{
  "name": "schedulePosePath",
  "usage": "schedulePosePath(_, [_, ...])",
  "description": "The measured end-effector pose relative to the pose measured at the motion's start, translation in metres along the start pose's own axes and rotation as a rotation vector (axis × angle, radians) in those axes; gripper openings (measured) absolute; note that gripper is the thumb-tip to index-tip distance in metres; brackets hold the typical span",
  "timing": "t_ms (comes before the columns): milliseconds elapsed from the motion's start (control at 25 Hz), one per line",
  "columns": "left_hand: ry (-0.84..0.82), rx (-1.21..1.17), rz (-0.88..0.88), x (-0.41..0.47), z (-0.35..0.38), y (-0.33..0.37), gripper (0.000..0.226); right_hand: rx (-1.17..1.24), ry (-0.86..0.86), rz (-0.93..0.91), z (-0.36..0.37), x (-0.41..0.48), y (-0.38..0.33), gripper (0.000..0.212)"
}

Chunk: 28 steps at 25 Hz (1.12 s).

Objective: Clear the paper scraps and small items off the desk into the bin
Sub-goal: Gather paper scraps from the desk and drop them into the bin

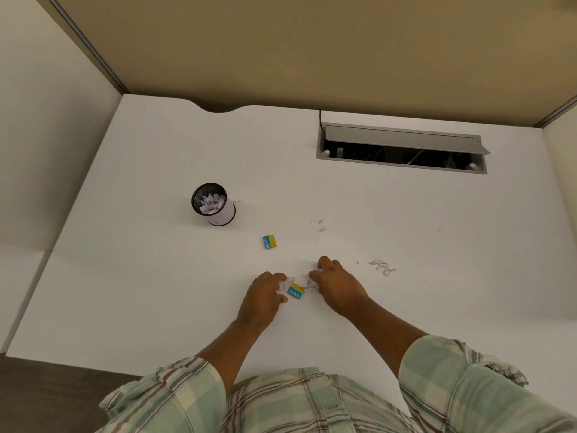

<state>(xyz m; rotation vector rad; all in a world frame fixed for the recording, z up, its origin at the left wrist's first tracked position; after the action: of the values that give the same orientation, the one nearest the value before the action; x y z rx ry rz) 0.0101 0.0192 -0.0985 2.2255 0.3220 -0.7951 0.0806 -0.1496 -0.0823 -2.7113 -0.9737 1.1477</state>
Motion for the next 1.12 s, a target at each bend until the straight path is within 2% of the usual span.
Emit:
schedulePosePath(120, [-0.004, -0.011, 0.012, 0.001, -0.003, 0.002, 0.062, 0.013, 0.018, 0.002, -0.002, 0.000, -0.002, 0.026])
schedulePosePath(200, [-0.075, 0.059, 0.019, 0.003, 0.000, 0.004, 0.064, 0.010, 0.021, 0.004, -0.004, 0.000, -0.005, 0.026])
schedulePosePath(360, [-0.160, 0.161, 0.012, 0.011, 0.000, 0.009, 0.048, -0.014, 0.014, 0.010, -0.005, 0.001, -0.010, 0.018])
schedulePosePath(560, [-0.105, 0.181, 0.020, 0.009, 0.000, 0.005, 0.031, 0.129, -0.022, 0.084, -0.002, 0.005, -0.002, 0.017])
schedulePosePath(680, [-0.028, 0.144, 0.008, 0.004, -0.003, 0.000, 0.028, 0.300, -0.006, 0.111, -0.003, 0.005, 0.005, 0.037])
schedulePosePath(800, [0.016, 0.083, 0.002, -0.001, -0.007, -0.004, 0.026, 0.366, -0.004, 0.047, -0.002, 0.002, 0.004, 0.059])
schedulePosePath(920, [0.035, 0.041, -0.002, -0.004, -0.008, -0.007, 0.029, 0.273, -0.100, -0.014, 0.005, 0.000, -0.005, 0.083])
schedulePosePath(1040, [0.037, 0.020, -0.011, -0.005, -0.008, -0.009, 0.030, 0.185, -0.165, 0.014, 0.010, 0.004, -0.017, 0.110])
schedulePosePath(1120, [0.045, 0.029, -0.016, -0.005, -0.008, -0.010, 0.030, 0.122, -0.165, 0.057, 0.011, 0.010, -0.026, 0.114])
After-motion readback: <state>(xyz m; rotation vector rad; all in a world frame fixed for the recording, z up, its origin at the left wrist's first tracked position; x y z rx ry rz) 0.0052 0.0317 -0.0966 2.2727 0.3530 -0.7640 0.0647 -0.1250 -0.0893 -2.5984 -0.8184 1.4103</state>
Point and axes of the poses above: each hand's wrist, its own x-axis towards the middle knuckle, its own z-axis out of the palm, y = z × x, the point moved 6 cm from there along x, towards the middle knuckle, and after that the axes turned 13 degrees about -y, right-handed, at the moved point
